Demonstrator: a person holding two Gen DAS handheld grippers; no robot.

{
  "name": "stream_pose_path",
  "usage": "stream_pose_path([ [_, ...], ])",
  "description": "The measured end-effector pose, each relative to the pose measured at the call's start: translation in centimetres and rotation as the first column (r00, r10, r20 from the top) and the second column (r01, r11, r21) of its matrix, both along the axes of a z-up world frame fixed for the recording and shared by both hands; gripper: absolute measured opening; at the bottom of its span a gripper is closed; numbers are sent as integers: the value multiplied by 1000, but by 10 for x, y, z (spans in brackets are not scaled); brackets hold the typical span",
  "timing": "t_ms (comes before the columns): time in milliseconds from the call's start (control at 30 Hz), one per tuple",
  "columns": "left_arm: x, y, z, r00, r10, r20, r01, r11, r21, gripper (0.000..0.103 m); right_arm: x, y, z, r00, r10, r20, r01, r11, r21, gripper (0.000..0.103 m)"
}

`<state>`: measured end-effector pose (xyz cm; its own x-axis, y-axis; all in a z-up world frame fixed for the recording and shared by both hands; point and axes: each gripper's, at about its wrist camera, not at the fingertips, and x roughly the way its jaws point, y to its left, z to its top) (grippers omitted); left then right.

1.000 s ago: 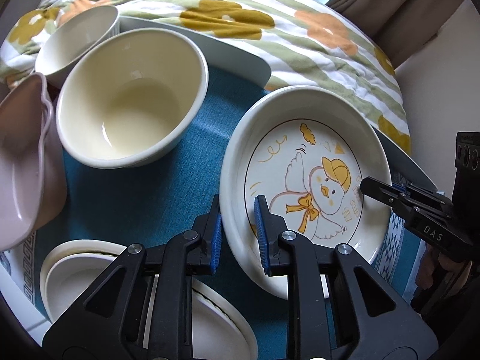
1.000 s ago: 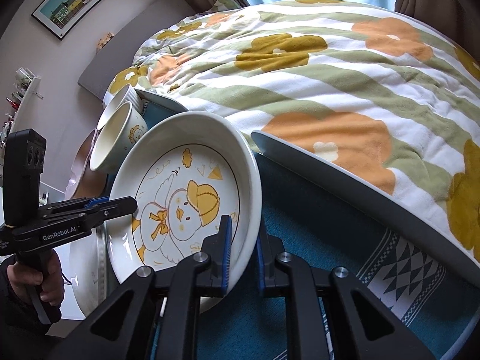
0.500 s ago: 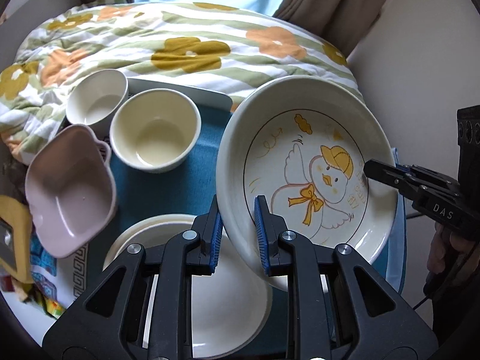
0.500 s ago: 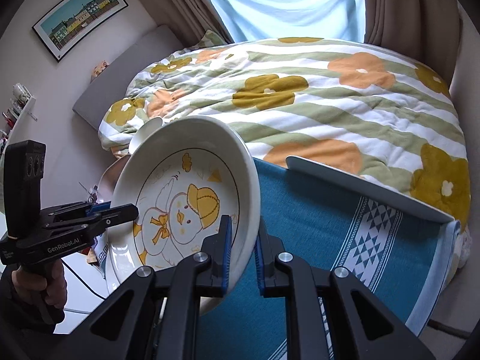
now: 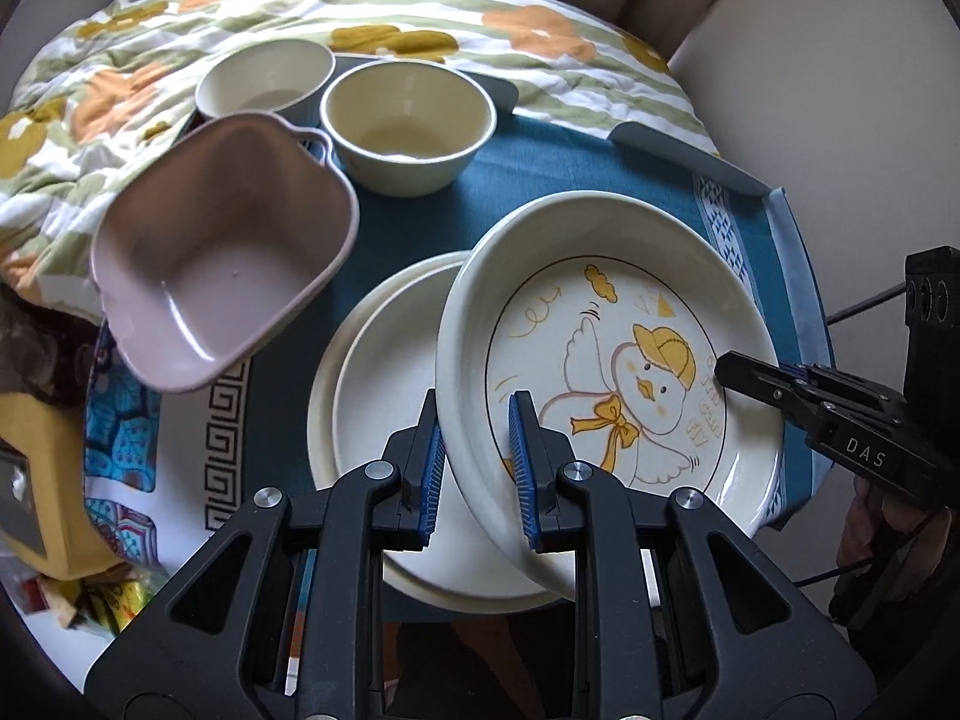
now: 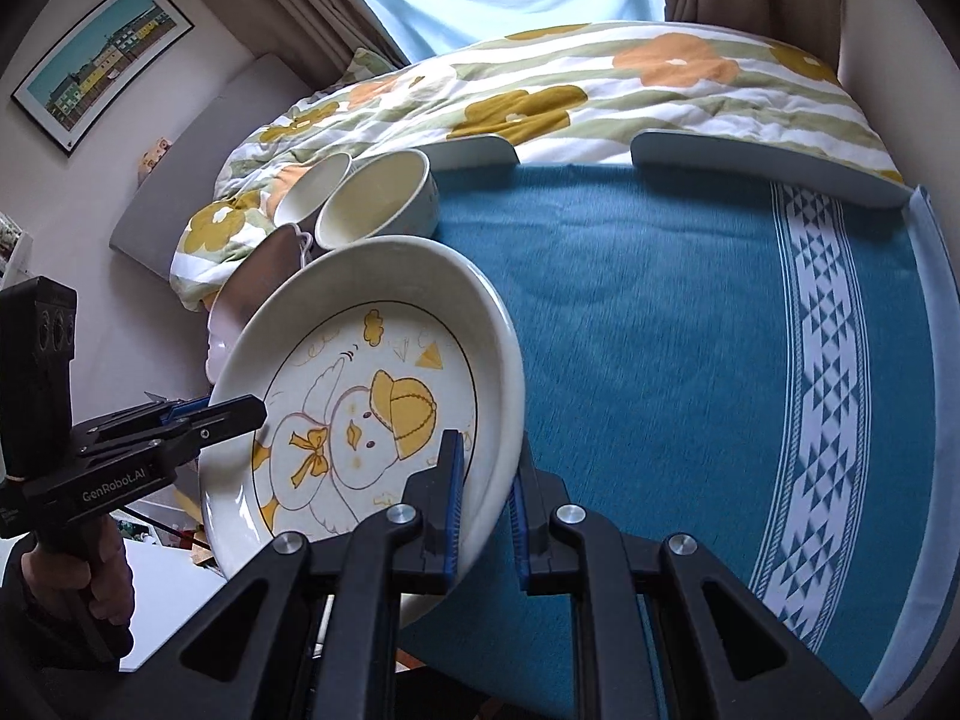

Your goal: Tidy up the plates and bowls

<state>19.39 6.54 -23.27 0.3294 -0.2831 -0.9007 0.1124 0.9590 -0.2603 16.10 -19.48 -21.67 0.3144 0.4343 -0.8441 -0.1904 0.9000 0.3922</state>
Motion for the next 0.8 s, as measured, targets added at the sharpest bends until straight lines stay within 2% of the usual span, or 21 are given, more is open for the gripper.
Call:
stream_pose_path([
  [133, -6, 2, -17, 1000, -17, -21, 17, 1000, 14, 18, -12, 6, -9, 999, -35, -14, 35, 999, -18, 13],
  [300, -4, 4, -29, 999, 8, -44, -7, 1000, 24, 18, -16, 12, -10, 1000, -10, 3, 10, 999, -49, 13],
  [700, 1, -1, -42, 997, 27, -70, -21, 997, 80, 18, -15, 24, -22, 1000, 18, -12, -19, 997, -81, 13],
  [800, 2, -4, -45, 997, 23, -69, -15, 993, 113, 18, -14, 27, -23, 999, 33, -10, -33, 995, -99, 13],
])
